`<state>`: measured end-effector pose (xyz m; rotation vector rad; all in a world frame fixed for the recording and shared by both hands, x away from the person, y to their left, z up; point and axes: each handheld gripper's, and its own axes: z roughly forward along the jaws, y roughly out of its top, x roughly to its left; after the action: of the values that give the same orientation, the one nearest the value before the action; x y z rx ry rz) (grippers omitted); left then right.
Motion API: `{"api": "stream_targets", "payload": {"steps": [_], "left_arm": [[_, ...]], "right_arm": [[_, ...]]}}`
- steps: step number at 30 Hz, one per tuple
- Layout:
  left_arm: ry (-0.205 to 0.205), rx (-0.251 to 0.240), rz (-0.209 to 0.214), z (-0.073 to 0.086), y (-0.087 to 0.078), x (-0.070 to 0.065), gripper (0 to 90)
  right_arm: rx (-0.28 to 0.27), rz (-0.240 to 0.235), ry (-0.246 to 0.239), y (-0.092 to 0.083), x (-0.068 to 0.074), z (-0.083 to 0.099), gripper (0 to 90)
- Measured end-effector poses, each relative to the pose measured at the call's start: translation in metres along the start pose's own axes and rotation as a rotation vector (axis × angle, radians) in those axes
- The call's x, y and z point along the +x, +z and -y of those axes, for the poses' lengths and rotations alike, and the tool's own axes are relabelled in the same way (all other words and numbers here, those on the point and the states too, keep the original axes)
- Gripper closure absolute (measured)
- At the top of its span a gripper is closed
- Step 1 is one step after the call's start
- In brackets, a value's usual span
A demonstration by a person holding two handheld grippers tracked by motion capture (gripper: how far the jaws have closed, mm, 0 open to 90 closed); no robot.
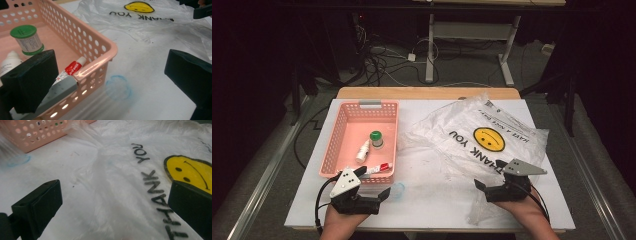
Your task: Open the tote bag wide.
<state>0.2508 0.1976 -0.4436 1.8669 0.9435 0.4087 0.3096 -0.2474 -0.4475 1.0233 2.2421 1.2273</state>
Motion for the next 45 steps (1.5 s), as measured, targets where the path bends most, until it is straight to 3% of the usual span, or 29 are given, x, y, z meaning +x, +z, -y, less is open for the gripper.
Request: {"api": "stream_targets", "payload": {"steps": [9,13,16,23,24,29,30,38,45], "left_arm": [[-0.014,-0.018,-0.016,0.003,-0.001,0.005,0.0],[-0.019,-0.008,-0.023,0.006,-0.001,0.005,0.0],[-0.021,0.001,-0.031,0.008,-0.001,0.006,0.0],[-0.016,-0.007,-0.053,0.012,-0.009,0.004,0.0],[-0.017,-0.005,-0.054,0.013,-0.01,0.004,0.0],[-0.024,-0.009,-0.057,0.014,-0.015,0.003,0.0],[-0.03,-0.009,-0.055,0.013,-0.015,0.003,0.0],[-0.016,0.001,-0.027,0.01,-0.012,-0.001,0.0],[-0.033,-0.001,-0.03,0.011,-0.014,0.002,0.0]], "right_arm": [[0.019,-0.02,-0.018,0.041,-0.014,-0.027,4.3],[0.031,-0.026,0.008,0.057,-0.02,-0.035,7.4],[0.003,-0.055,0.031,0.063,-0.021,-0.036,14.8],[0.095,-0.09,-0.035,0.07,-0.016,-0.031,26.9],[0.118,-0.113,-0.039,0.072,-0.016,-0.029,31.7],[0.165,-0.145,-0.038,0.077,-0.016,-0.024,40.0],[0.181,-0.149,-0.056,0.08,-0.013,-0.023,43.1],[0.234,-0.155,-0.103,0.085,-0.006,-0.019,44.9],[0.249,-0.126,-0.125,0.088,-0.006,-0.015,56.8]]}}
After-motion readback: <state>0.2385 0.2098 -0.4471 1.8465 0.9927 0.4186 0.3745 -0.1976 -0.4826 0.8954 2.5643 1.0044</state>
